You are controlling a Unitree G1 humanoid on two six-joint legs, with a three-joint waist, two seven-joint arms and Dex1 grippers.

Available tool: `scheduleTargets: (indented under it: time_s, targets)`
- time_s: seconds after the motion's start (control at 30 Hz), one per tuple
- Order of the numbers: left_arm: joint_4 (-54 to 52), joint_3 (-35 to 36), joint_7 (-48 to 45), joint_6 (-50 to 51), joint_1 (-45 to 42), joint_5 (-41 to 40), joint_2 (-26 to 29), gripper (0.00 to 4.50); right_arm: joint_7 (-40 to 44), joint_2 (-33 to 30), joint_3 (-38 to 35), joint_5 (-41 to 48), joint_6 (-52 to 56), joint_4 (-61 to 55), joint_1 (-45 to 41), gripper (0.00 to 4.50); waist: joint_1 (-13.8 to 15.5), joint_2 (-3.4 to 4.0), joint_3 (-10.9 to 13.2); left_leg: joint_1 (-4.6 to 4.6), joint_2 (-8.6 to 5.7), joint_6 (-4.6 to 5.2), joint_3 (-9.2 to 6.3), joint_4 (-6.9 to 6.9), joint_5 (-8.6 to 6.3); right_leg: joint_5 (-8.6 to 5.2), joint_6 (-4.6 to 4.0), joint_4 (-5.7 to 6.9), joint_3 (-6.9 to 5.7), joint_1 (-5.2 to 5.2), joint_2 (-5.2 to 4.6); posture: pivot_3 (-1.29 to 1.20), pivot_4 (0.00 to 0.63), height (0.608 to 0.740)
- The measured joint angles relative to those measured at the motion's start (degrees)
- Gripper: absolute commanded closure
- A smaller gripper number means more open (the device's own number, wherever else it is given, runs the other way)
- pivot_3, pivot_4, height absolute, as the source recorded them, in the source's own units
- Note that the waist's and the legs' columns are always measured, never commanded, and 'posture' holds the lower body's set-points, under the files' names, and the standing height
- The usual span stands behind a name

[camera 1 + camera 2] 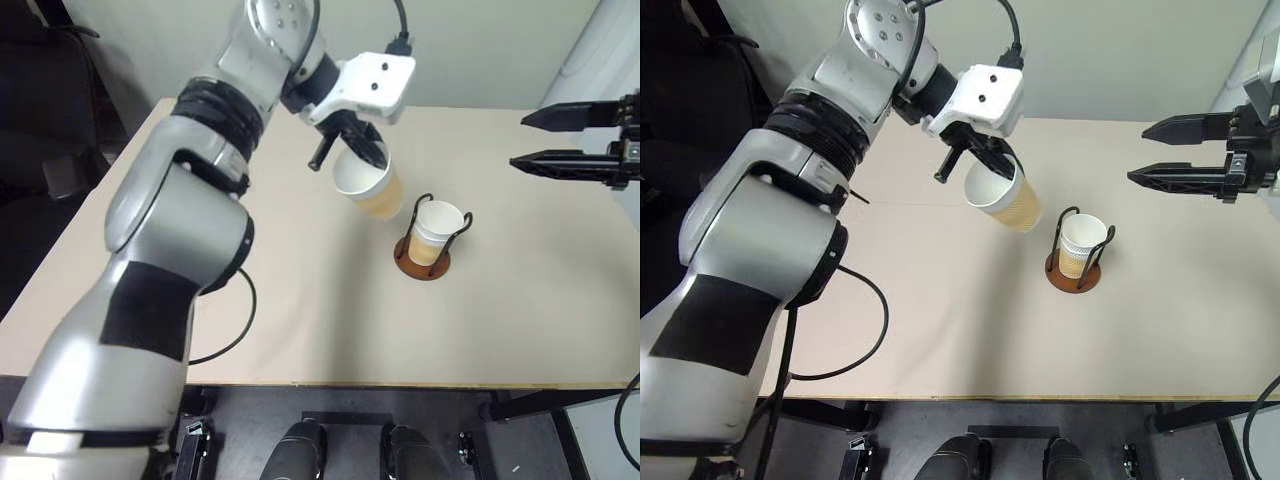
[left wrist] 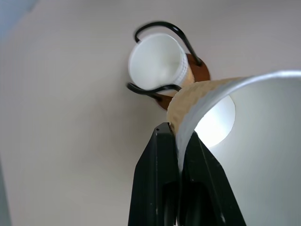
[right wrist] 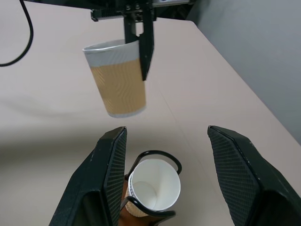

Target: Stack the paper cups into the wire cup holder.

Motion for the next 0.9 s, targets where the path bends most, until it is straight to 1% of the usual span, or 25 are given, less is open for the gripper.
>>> scheduleTargets:
  time_s: [0.1, 0.27, 0.5, 0.73, 0.9]
  targets:
    - [0.3, 3.3, 1.2, 0.1, -1.1, 2.8, -1.1, 4.48, 0.2, -1.6, -0.1, 0.5, 1.1, -1.0, -0.7, 1.76, 0.0, 0.01, 0.0, 0.02, 0.01, -0.02, 0.01, 0.01, -0.08, -0.16, -0.04, 0.01, 0.02, 0.03, 0.00, 0.00, 0.150, 0.740]
    - [1.0, 6.0, 2.3, 0.1, -1.1, 6.5, -3.1, 4.48, 0.4, -4.1, -0.5, 1.1, 2.5, -1.7, 0.0, 1.76, 0.1, 0.01, 0.0, 0.01, 0.02, -0.01, 0.00, 0.02, -0.11, -0.21, 0.07, 0.04, 0.06, 0.01, -0.05, 0.00, 0.150, 0.740]
    - [1.5, 9.6, 4.5, 0.4, -1.1, 9.8, -6.2, 4.48, 0.4, -5.7, -1.2, 1.8, 3.0, -2.1, 1.1, 1.76, 0.1, -0.01, 0.0, 0.06, 0.00, 0.06, 0.11, 0.04, -0.15, -0.26, 0.10, 0.06, 0.04, 0.03, 0.01, 0.00, 0.150, 0.740]
    - [1.6, 12.4, 5.4, 0.5, -1.1, 11.8, -7.4, 4.48, 0.4, -6.9, -1.8, 2.1, 3.1, -2.2, 2.2, 1.76, 0.0, -0.01, 0.0, 0.10, 0.05, 0.13, 0.16, 0.06, -0.19, -0.26, 0.14, 0.09, 0.10, 0.04, -0.05, 0.00, 0.150, 0.740]
    - [2.3, 12.6, 8.7, 0.6, -0.7, 14.2, -9.0, 4.48, 0.4, -7.5, -2.5, 2.8, 3.4, -2.8, 3.4, 1.76, 0.1, -0.01, 0.0, 0.11, 0.01, 0.22, 0.22, 0.12, -0.25, -0.24, 0.18, 0.10, 0.08, 0.09, -0.06, 0.00, 0.150, 0.740]
